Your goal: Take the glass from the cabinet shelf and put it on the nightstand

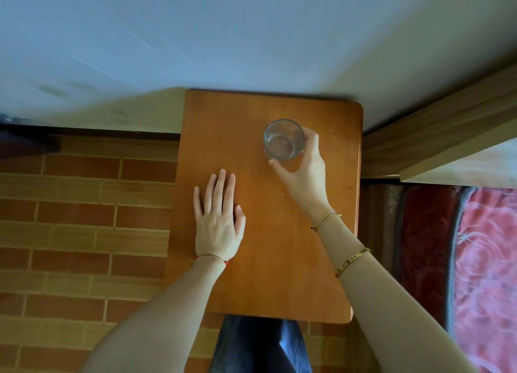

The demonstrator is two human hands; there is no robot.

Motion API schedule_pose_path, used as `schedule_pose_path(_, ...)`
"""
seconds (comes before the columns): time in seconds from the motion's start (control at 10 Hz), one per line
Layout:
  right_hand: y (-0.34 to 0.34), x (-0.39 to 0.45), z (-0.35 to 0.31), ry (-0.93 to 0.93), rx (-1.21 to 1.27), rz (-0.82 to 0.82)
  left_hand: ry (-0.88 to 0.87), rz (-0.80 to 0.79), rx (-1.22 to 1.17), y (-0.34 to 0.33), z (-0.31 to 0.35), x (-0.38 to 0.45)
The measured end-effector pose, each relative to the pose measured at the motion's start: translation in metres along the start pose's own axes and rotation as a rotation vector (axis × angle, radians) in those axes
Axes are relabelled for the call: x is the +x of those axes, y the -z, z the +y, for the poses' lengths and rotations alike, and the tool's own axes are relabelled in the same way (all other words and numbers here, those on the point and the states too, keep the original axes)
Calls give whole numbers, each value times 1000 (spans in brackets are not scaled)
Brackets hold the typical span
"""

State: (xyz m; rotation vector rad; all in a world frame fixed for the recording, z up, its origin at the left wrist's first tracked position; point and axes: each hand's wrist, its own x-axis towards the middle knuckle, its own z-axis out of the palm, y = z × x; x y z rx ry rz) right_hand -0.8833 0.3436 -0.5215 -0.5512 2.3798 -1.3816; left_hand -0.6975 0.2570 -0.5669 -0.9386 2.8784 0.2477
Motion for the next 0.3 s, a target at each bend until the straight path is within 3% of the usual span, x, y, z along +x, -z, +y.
schedule_pose_path(0.3, 14, -22, -4, -83, -206, -50, -2, 3, -19, 4, 1, 1)
